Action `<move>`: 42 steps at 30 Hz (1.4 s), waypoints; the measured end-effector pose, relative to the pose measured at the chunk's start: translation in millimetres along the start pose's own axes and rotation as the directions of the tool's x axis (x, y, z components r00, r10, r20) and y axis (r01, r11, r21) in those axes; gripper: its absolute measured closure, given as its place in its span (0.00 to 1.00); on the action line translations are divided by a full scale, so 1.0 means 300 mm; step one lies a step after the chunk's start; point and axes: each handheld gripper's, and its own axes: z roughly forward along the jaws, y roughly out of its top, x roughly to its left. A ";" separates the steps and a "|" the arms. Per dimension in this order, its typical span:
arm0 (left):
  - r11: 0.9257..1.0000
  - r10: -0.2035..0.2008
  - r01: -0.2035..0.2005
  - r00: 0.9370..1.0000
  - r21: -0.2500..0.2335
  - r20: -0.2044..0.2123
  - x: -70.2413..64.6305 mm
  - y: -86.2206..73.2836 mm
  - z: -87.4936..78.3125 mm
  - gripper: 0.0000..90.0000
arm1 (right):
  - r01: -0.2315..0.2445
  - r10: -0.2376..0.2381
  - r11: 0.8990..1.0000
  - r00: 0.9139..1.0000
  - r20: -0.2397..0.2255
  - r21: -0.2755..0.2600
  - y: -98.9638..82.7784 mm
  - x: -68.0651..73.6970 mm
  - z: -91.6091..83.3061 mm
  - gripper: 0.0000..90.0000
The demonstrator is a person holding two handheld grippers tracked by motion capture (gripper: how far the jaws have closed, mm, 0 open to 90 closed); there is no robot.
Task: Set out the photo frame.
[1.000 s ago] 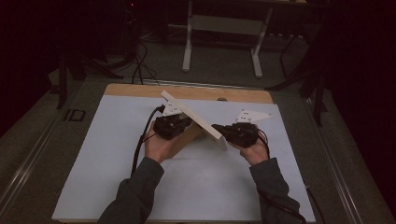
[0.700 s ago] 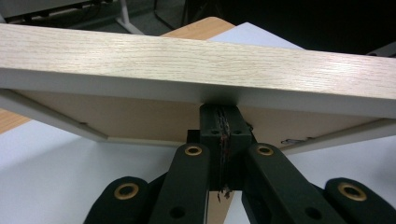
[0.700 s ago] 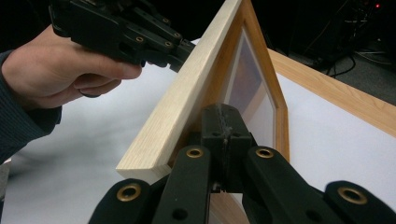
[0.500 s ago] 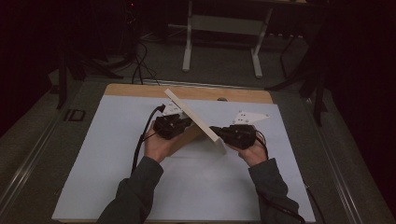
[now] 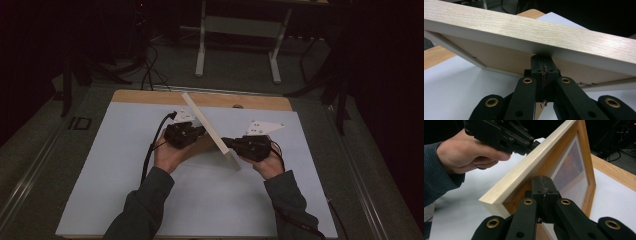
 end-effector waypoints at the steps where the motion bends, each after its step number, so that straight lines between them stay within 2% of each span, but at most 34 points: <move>1: 1.000 0.000 0.000 1.000 0.000 0.001 0.000 0.000 0.000 1.00 | 0.000 0.000 1.000 1.000 -0.001 0.000 0.000 0.001 0.001 1.00; 24: 1.000 0.020 -0.020 1.000 0.006 0.003 0.001 0.002 0.008 1.00 | 0.024 -0.024 1.000 0.999 -0.032 0.007 0.016 0.034 0.035 1.00; 42: 0.999 0.032 -0.031 0.998 -0.013 0.047 0.007 -0.003 0.019 1.00 | 0.039 -0.039 0.999 0.998 -0.054 0.009 0.031 0.058 0.067 1.00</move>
